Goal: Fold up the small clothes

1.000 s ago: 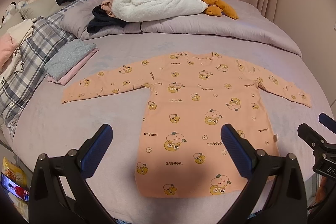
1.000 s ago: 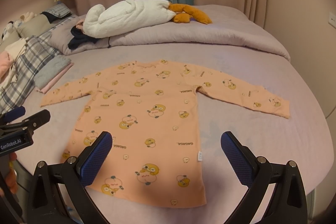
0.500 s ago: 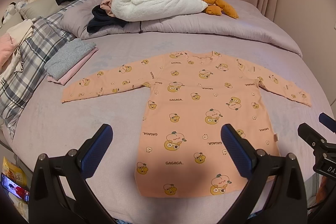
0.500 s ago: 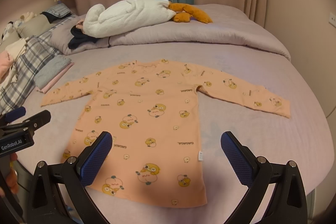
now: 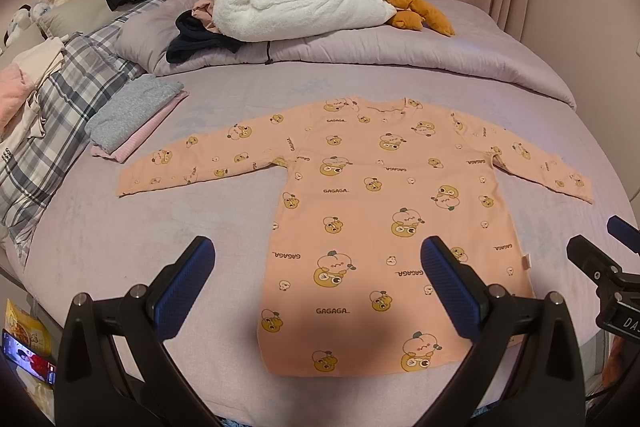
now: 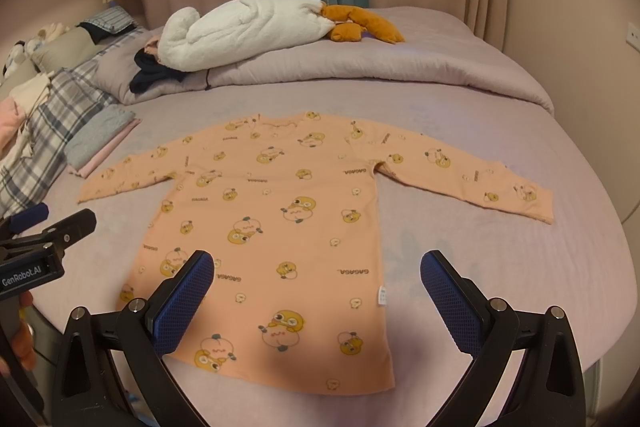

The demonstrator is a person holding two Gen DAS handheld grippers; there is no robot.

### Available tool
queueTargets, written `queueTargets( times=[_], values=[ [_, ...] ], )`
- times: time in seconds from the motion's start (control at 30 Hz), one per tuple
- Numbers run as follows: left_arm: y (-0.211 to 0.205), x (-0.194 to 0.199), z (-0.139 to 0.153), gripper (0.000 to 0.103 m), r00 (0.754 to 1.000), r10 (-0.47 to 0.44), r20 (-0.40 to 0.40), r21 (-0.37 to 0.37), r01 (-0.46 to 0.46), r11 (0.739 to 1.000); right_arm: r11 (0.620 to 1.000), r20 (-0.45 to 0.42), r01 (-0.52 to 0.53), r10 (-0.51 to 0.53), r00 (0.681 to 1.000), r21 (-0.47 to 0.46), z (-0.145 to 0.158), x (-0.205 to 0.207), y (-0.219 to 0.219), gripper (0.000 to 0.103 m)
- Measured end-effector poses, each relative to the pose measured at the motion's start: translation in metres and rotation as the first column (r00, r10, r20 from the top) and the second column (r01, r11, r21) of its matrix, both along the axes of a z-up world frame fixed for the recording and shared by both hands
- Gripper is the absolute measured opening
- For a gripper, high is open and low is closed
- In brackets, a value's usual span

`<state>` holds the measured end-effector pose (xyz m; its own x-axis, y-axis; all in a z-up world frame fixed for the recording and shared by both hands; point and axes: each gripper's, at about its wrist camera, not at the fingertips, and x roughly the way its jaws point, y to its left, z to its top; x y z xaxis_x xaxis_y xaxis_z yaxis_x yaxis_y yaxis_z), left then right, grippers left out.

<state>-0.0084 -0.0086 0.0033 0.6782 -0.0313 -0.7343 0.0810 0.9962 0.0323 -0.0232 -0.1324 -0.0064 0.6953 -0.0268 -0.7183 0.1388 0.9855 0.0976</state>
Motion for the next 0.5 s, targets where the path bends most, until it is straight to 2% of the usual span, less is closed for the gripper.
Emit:
queueTargets(
  times=[0.5],
  values=[
    [-0.0014,-0.0007,-0.0015,0.103,1.0,0.0,-0.001,0.003,0.0,1.0,1.0,-0.003,0.002,-0.002,1.0,0.002,-0.0019,-0.0007,0.001,0.102]
  ],
)
